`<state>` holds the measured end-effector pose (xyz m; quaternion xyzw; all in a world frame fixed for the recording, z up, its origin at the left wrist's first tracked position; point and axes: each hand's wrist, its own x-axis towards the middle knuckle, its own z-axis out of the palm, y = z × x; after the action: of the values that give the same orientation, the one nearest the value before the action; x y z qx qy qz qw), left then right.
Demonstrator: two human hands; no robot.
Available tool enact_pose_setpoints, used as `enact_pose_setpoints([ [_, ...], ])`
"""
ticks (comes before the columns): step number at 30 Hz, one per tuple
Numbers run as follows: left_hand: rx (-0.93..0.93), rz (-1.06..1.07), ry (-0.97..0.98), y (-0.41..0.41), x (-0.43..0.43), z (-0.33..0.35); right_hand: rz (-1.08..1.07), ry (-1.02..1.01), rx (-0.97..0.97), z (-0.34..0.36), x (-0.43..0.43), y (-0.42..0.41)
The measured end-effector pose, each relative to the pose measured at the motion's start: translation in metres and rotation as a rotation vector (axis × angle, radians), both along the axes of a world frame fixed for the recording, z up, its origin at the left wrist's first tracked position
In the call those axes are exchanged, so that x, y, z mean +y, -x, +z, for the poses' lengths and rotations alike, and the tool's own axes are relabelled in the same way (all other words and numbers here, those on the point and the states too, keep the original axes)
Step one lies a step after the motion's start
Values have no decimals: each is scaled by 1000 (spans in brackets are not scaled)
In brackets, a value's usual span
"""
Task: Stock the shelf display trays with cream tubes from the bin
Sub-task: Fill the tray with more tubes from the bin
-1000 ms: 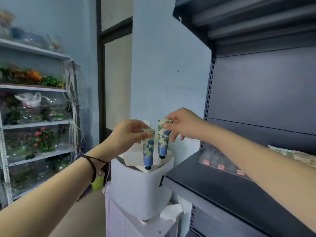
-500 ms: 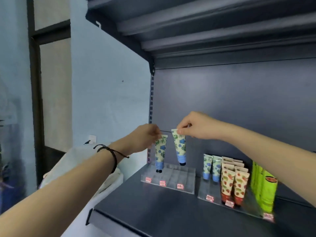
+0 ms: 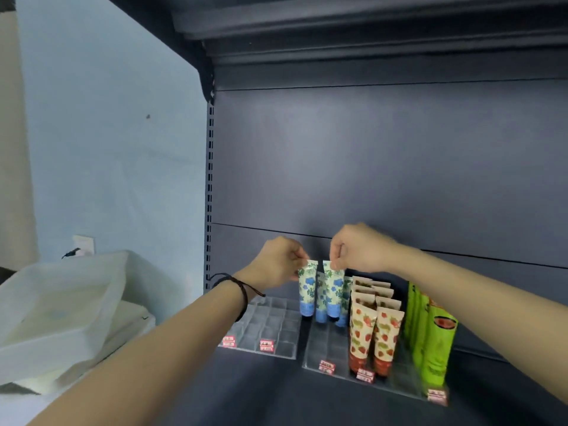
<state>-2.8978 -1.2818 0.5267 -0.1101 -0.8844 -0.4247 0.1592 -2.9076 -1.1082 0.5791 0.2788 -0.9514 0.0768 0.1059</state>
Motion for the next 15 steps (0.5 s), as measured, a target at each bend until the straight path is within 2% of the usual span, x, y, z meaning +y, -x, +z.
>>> enact_pose_setpoints([
  [5,-37,-31,-50,23,13,-17,-49,0,11,-13,5,23],
  [15,-106,-24,-28,43,24,-40,-90,-60,-58,-35,6,43],
])
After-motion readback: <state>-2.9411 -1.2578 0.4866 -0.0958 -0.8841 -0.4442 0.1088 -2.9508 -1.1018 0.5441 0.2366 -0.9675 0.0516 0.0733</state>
